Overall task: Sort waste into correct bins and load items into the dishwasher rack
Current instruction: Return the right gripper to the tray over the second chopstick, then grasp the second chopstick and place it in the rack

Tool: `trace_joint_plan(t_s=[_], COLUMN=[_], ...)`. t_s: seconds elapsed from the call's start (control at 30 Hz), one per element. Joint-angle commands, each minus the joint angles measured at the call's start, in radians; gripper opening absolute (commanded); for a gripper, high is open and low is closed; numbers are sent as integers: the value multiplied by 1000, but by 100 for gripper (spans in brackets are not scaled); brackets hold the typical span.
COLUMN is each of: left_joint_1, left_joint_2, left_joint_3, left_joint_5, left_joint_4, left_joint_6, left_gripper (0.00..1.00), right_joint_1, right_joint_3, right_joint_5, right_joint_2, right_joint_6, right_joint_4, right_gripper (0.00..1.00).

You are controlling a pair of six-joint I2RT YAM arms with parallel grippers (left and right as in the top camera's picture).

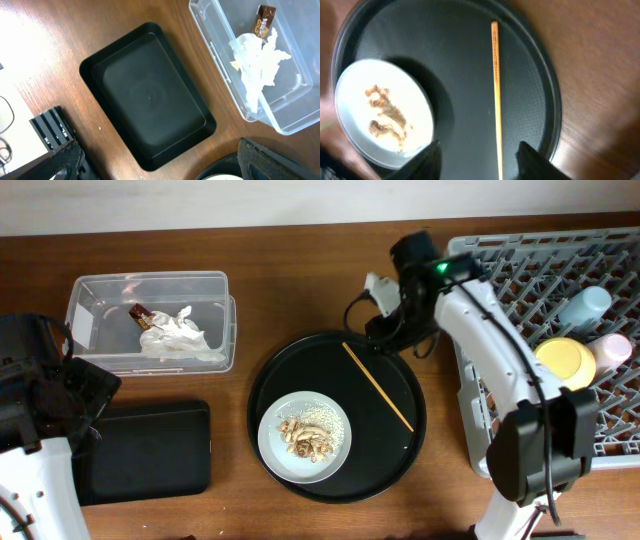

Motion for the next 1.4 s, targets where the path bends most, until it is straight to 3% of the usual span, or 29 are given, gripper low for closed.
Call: trace_joint_plan(t_s=[0.0,0.2,0.37,0.77,0.83,0.97,1.0,1.17,1.37], left_joint_1=[5,5,5,5,5,5,5,5,5], left_joint_2=[-10,-10,-10,-10,-10,-10,-10,-10,-10], left_joint_3=[-2,-2,-2,-2,-2,-2,-2,-2,-2], left_joint_5=[-3,-4,-3,-3,-3,-3,-3,-3,-4], left_joint_4=[-2,-2,-2,-2,-2,-2,-1,-1,-2], left_joint_6=[-10,-10,-10,-9,-10,-9,-9,-10,-10], left_gripper=[99,99,99,99,100,99,99,99,99], right_joint_1=[36,123,170,159,159,159,159,159,119], right_joint_3=[-142,-352,-389,-390,-390,-385,-379,-259,56], right_joint_5=[16,212,348,340,340,340,341,341,357], right_joint_2=[10,10,11,80,88,88,88,84,69], right_joint_6=[-6,-2,24,16,16,18,17,22,20], right_joint_4=[86,274,320,353,352,334,321,177,-60], right_gripper=[45,44,44,43,39,10,4,4,4])
